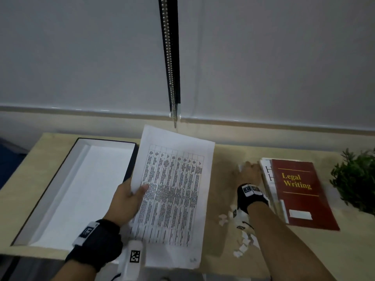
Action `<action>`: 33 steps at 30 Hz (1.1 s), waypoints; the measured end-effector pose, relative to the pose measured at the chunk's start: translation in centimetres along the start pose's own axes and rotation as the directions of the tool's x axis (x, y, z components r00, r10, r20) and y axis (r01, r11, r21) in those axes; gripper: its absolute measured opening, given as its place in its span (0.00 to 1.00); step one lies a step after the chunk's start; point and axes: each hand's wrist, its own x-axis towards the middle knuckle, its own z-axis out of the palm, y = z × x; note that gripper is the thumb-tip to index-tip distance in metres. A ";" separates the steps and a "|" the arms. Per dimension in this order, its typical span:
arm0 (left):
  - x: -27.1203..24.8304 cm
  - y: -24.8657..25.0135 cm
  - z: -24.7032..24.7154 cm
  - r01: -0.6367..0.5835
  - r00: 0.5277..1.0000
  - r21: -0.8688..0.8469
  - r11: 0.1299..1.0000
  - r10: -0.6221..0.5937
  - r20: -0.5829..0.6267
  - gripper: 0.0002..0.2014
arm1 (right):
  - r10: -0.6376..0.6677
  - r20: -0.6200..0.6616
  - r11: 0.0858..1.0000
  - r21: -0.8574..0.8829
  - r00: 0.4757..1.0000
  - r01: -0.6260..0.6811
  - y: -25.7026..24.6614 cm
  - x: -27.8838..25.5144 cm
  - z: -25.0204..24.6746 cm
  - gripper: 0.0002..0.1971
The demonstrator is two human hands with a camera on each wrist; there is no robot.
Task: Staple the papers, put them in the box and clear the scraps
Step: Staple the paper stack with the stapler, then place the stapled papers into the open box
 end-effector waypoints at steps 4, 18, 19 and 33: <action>-0.5 0.6 -0.7 0.017 0.999 -0.073 0.997 -0.020 -0.037 0.06 | -0.151 0.125 0.747 0.664 0.981 0.030 -2.5 -7.1 -2.9 0.25; -1.5 -4.0 -17.8 0.212 0.954 0.091 0.973 -0.186 -0.236 0.15 | -0.401 0.320 0.514 0.854 0.859 -0.078 -18.2 -26.2 2.8 0.14; -1.0 -5.1 -19.6 0.225 0.950 0.117 0.967 -0.191 -0.247 0.20 | -0.382 0.328 0.547 0.834 0.864 -0.074 -19.9 -26.5 4.1 0.15; 4.6 -13.8 -25.5 0.238 0.971 0.639 0.731 -0.164 -0.173 0.24 | -0.280 0.392 0.945 0.272 0.876 0.180 -31.2 -28.3 13.5 0.32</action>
